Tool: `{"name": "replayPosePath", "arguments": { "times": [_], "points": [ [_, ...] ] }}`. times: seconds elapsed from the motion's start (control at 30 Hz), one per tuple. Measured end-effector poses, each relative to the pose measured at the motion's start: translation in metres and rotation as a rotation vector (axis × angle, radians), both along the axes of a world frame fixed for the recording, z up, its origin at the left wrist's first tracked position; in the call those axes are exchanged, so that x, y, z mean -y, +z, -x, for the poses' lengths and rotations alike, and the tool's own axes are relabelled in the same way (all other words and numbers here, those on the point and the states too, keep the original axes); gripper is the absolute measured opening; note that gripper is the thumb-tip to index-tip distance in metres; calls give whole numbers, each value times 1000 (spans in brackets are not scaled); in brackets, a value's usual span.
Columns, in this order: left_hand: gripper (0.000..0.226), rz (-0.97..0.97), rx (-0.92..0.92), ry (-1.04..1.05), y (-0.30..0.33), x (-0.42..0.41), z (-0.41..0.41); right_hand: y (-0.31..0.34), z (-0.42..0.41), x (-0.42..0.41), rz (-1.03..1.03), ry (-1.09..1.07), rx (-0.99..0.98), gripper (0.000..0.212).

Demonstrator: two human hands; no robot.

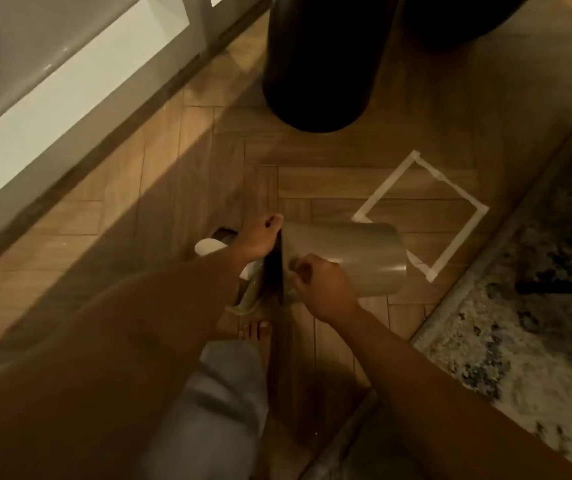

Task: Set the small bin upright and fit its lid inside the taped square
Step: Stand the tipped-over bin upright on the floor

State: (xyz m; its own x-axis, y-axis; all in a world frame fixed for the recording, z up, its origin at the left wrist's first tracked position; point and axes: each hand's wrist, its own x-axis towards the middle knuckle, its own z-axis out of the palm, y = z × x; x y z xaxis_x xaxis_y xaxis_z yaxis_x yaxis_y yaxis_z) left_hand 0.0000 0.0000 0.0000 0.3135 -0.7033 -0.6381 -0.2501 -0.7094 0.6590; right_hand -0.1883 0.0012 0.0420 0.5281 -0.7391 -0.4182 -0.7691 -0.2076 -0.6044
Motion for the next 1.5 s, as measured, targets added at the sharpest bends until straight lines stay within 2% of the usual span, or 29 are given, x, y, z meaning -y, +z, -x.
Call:
{"name": "replayPosePath", "arguments": {
  "times": [0.13,0.3,0.4,0.57,0.7,0.8,1.0,1.23,1.43,1.5],
  "points": [
    [53,-47,-14,-45,0,0,3,-7,-12,-15,10,-50,-101,27],
    [51,-67,-12,-106,2,4,0,-12,-19,-22,28,-35,-146,14],
    [50,-77,-20,-159,5,1,2,-6,-11,-23,13,-23,-158,13],
    [56,-127,-16,-242,30,5,13,20,19,-7,91,-11,-178,13],
    [59,-85,10,-300,69,14,31,60,56,16,221,-25,-194,33],
    [55,-12,3,-361,98,17,49,91,90,29,259,-84,-198,29],
    [46,71,-2,-415,138,7,74,123,138,27,191,-209,-51,27],
    [64,53,106,-466,179,-26,79,160,169,11,98,-500,148,26],
    [62,156,-35,-320,191,-28,92,157,171,9,82,-639,272,7],
    [57,189,-40,-234,190,-23,98,151,171,14,65,-657,306,13]
  ]
}}
